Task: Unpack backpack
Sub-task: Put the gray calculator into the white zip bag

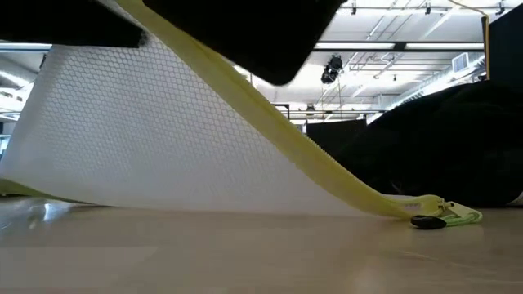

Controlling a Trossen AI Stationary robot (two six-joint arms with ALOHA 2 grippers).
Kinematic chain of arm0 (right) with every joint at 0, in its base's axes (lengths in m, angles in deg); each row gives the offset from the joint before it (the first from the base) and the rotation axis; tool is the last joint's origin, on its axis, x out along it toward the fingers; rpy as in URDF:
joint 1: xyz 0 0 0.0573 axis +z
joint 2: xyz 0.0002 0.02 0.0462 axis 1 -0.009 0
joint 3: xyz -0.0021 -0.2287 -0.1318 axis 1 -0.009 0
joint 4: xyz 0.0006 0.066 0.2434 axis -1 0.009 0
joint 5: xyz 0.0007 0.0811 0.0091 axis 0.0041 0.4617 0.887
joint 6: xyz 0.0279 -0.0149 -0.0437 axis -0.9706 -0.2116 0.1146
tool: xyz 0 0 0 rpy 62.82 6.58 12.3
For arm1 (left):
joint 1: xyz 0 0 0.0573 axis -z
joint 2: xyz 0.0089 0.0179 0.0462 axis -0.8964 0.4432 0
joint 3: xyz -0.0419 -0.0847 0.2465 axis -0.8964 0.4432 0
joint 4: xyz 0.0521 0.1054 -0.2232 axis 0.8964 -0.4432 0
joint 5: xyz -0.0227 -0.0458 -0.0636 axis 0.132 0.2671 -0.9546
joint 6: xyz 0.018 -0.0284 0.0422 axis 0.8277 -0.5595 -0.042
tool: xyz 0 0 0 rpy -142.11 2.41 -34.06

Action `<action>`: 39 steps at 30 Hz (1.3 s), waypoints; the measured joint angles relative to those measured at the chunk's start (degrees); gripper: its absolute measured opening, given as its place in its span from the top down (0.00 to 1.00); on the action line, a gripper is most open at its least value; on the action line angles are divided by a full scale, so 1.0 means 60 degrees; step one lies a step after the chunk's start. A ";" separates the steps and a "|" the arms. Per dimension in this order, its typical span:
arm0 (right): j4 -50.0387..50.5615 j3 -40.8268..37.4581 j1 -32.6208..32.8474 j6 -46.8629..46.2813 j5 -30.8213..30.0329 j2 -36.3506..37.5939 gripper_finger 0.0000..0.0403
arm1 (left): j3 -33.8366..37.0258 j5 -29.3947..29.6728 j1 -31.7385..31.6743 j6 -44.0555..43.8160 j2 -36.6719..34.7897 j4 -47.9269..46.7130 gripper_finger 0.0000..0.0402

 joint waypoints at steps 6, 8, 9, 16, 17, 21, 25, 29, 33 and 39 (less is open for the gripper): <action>-0.0218 0.0000 -0.0113 -0.0004 0.0094 0.0003 1.00 | 0.0000 -0.0014 -0.0022 -0.0018 0.0000 -0.0027 1.00; -0.0254 0.0000 -0.0159 -0.0004 0.0140 0.0004 1.00 | 0.0000 -0.0017 -0.0022 -0.0022 0.0000 -0.0027 1.00; -0.0237 0.0000 -0.0179 -0.0004 0.0174 0.0004 1.00 | 0.0000 -0.0022 -0.0022 -0.0025 0.0000 -0.0027 1.00; -0.0293 0.0000 -0.0286 0.0004 0.0266 0.0004 1.00 | 0.0000 -0.0032 -0.0022 -0.0044 0.0000 -0.0027 1.00; -0.0290 0.0000 -0.0320 0.0004 0.0304 0.0004 1.00 | 0.0000 -0.0039 -0.0022 -0.0047 0.0000 -0.0027 1.00; -0.0290 0.0000 -0.0445 -0.0019 0.0509 0.0005 1.00 | 0.0000 -0.0202 -0.0022 -0.0051 0.0000 -0.0029 1.00; -0.0286 0.0000 -0.0479 -0.0069 0.0587 0.0007 1.00 | 0.0000 -0.0207 -0.0022 -0.0055 0.0000 -0.0027 1.00; -0.0286 0.0000 -0.0479 -0.0076 0.0587 0.0007 1.00 | 0.0000 -0.0203 -0.0042 -0.0066 0.0001 -0.0027 1.00; -0.0286 0.0000 -0.0441 -0.0201 0.0495 0.0007 1.00 | 0.0000 -0.0192 -0.0221 -0.0421 0.0004 0.0017 1.00; -0.0276 0.0000 -0.0309 -0.0369 0.0205 0.0007 1.00 | 0.0000 -0.0197 -0.0599 -0.0790 0.0004 0.0059 1.00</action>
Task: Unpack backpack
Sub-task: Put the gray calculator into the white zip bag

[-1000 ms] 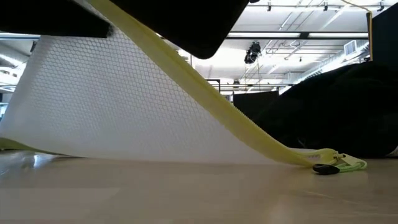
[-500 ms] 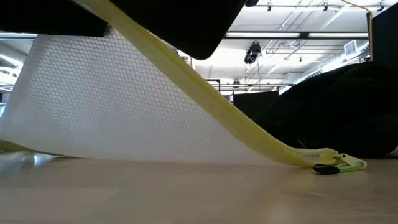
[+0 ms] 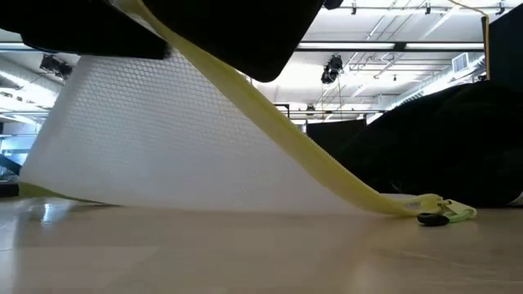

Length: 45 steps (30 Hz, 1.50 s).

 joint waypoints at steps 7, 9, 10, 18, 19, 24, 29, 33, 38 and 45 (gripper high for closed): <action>0.0544 0.0004 0.0172 -0.0105 -0.0506 0.0004 1.00 | 0.0000 -0.0425 -0.0049 0.0033 0.0000 0.0049 1.00; 0.0673 0.0004 0.0176 -0.0107 -0.0605 0.0004 1.00 | 0.0000 -0.0607 -0.0049 0.0036 0.0004 0.0049 1.00; 0.0727 0.0004 0.0176 -0.0108 -0.0670 0.0005 1.00 | 0.0000 -0.0699 -0.0053 0.0036 0.0004 0.0049 1.00; 0.0750 0.0004 0.0114 -0.0108 -0.0535 0.0007 1.00 | 0.0000 -0.1249 -0.0055 0.0013 0.0004 0.0167 1.00; 0.0740 0.0004 0.0100 -0.0108 -0.0496 0.0007 1.00 | 0.0000 -0.1273 -0.0058 0.0011 0.0004 0.0210 1.00; 0.0664 0.0009 0.0043 -0.0108 -0.0414 0.0024 1.00 | -0.0173 -0.1314 -0.0075 0.0073 0.0007 0.0199 1.00; 0.0601 0.0018 0.0045 -0.0097 -0.0420 0.0033 1.00 | -0.0356 -0.1321 -0.0075 0.0087 0.0007 0.0165 1.00; 0.0590 0.0029 0.0118 -0.0097 -0.0434 0.0044 1.00 | -0.0552 -0.1326 -0.0071 0.0093 0.0015 0.0156 1.00; 0.0568 0.0033 0.0176 -0.0095 -0.0437 0.0055 1.00 | -0.0791 -0.1361 -0.0111 0.0098 0.0022 0.0111 1.00; 0.0644 0.0033 0.0176 -0.0061 -0.0470 0.0040 1.00 | -0.0860 -0.1354 -0.0126 -0.0123 0.0022 0.0093 1.00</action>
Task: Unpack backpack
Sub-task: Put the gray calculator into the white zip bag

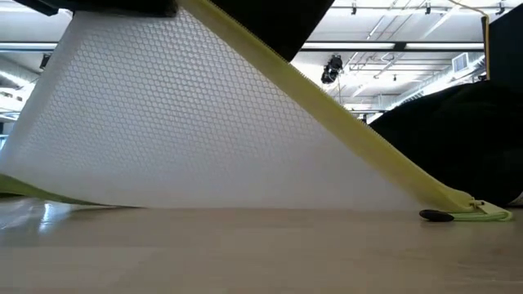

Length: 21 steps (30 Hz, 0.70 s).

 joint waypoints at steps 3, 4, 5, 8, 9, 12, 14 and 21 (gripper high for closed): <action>0.0146 0.0000 0.0016 0.0026 -0.0031 -0.0004 1.00 | 0.0000 0.0008 -0.0001 -0.0187 0.0000 -0.0008 1.00; 0.0195 0.0000 0.0037 0.0032 -0.0066 -0.0004 1.00 | 0.0000 0.0018 -0.0004 -0.0250 -0.0015 -0.0026 1.00; 0.0245 0.0000 0.0058 0.0036 -0.0106 -0.0011 1.00 | 0.0000 0.0018 -0.0004 -0.0312 -0.0053 -0.0071 1.00; 0.0351 -0.0015 0.0153 0.0043 -0.0222 -0.0014 1.00 | 0.0000 0.0033 -0.0004 -0.0350 -0.0188 -0.0098 1.00; 0.0354 -0.0015 0.0179 0.0043 -0.0231 -0.0015 1.00 | 0.0000 0.0033 -0.0004 -0.0352 -0.0242 -0.0102 1.00; 0.0425 -0.0020 0.0243 0.0086 -0.0324 -0.0015 1.00 | 0.0000 0.0036 -0.0004 -0.0365 -0.0376 -0.0153 1.00; 0.0535 -0.0022 0.0296 0.0109 -0.0462 -0.0023 1.00 | 0.0000 0.0044 -0.0004 -0.0376 -0.0379 -0.0153 1.00; 0.0778 -0.0036 0.0451 0.0117 -0.0859 -0.0190 1.00 | 0.0000 0.0025 -0.0011 -0.0733 -0.0397 -0.0403 1.00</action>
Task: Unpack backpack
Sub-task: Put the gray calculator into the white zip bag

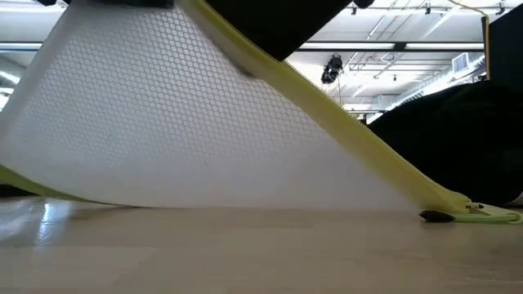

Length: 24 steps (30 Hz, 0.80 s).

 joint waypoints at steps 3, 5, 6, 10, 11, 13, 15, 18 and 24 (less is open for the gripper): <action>0.0221 0.0000 0.0040 0.0001 0.0059 -0.0242 1.00 | 0.0000 -0.0023 0.0001 -0.0087 0.0000 -0.0032 1.00; 0.0474 -0.0020 0.0030 0.0003 0.0157 -0.0365 1.00 | 0.0000 -0.0011 -0.0001 -0.0095 -0.0015 -0.0006 1.00; 0.0610 -0.0030 0.0030 0.0007 0.0156 -0.0412 1.00 | -0.0001 0.0019 -0.0011 -0.0110 -0.0015 0.0043 1.00; 0.0721 -0.0030 0.0027 0.0003 0.0177 -0.0466 1.00 | -0.0032 0.0055 -0.0022 -0.0160 -0.0044 0.0118 1.00; 0.0716 -0.0029 0.0027 0.0015 0.0178 -0.0466 1.00 | -0.0033 0.0052 -0.0027 -0.0160 -0.0044 0.0118 1.00; 0.0696 -0.0029 0.0027 0.0211 0.0243 -0.0466 1.00 | -0.0033 0.0002 -0.0044 -0.0157 -0.0044 0.0120 1.00; 0.0586 -0.0029 0.0026 0.0416 0.0392 -0.0466 1.00 | -0.0034 -0.0041 -0.0060 -0.0158 -0.0044 0.0131 1.00; 0.0261 -0.0036 0.0002 0.0460 0.0645 -0.0466 0.99 | -0.0040 -0.0164 -0.0069 -0.0160 -0.0044 0.0191 1.00; -0.0140 -0.0036 -0.0061 0.0486 0.0932 -0.0499 0.97 | -0.0040 -0.0162 -0.0073 -0.0160 -0.0044 0.0186 1.00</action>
